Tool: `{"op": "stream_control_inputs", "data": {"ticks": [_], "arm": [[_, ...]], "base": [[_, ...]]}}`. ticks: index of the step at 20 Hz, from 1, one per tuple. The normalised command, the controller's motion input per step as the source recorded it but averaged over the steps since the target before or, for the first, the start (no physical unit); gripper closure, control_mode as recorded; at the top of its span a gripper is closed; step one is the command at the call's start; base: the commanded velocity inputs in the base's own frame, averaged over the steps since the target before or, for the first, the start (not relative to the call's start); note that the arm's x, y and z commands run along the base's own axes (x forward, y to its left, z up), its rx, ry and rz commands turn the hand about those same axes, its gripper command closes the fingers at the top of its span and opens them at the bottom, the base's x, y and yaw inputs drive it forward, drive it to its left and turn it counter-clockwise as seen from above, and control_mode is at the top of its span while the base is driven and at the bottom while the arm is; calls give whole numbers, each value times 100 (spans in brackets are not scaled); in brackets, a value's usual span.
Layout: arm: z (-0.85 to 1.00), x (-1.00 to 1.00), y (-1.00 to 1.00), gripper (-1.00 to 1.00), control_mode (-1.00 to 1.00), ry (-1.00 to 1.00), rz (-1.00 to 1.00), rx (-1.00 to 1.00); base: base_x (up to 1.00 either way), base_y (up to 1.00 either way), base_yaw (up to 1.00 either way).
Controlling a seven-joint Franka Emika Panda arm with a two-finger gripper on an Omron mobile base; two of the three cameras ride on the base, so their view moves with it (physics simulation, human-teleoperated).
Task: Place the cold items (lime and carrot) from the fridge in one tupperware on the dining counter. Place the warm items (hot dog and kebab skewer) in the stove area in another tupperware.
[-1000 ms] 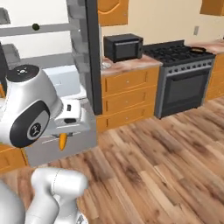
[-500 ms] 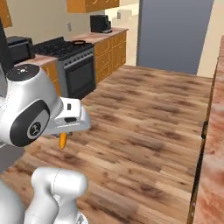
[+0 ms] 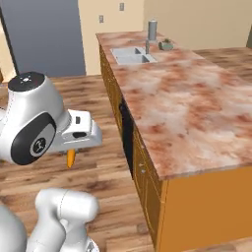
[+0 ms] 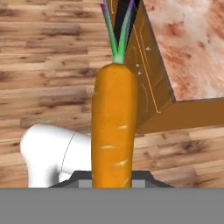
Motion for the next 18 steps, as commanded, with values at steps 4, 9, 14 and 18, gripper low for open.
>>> {"op": "stream_control_inputs", "data": {"ticks": [4,9,14,18], "arm": [[0,0,0,100,100,0,0,0],[0,0,0,100,100,0,0,0],[0,0,0,100,100,0,0,0],[0,0,0,100,100,0,0,0]], "base": [[-46,11,-91],[-42,4,-60],[-16,-33,-26],[13,-96,0]]}}
